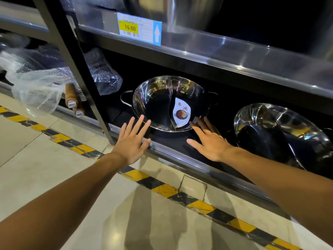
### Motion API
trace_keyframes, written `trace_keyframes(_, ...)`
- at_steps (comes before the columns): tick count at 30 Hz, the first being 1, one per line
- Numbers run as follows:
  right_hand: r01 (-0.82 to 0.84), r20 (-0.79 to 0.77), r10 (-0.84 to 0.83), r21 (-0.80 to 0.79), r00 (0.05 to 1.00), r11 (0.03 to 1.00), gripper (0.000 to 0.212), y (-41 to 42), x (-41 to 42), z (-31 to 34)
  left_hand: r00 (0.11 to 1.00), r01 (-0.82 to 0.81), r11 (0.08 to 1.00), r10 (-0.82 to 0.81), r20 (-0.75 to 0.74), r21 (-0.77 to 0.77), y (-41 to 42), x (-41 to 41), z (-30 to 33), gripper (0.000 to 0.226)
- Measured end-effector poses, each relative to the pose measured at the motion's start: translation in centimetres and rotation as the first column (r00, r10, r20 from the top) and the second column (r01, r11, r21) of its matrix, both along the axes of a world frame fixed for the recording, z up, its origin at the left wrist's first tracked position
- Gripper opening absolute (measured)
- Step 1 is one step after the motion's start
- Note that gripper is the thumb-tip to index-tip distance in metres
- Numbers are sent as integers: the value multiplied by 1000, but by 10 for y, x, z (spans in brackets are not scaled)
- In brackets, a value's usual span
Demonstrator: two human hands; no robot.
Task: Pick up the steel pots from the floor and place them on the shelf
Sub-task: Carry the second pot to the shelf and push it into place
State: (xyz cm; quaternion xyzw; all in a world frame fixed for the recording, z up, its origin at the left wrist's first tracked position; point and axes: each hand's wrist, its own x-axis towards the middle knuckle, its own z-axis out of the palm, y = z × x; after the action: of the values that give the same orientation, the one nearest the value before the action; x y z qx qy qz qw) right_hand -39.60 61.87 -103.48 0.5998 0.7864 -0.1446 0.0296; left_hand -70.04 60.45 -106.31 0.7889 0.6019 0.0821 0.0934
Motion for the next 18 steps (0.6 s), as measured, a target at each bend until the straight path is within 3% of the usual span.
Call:
trace_keyframes(5, 65, -37, -62, 90, 997, 994, 71, 13, -2, 0, 984, 126, 982, -141, 105, 143, 0, 8, -5, 62)
trace_keyframes(11, 95, 17, -97, 89, 995, 991, 74, 20, -16, -12, 965, 263, 951, -263, -21, 162, 6, 14, -14, 56)
trace_keyframes(13, 15, 34, -19, 135, 999, 991, 74, 20, -25, -14, 975, 213, 961, -220, 20, 176, 12, 5, -13, 56)
trace_keyframes(18, -181, -81, 198, 173, 977, 968, 68, 20, -39, -8, 993, -81, 992, 72, 93, 98, 34, -4, -6, 60)
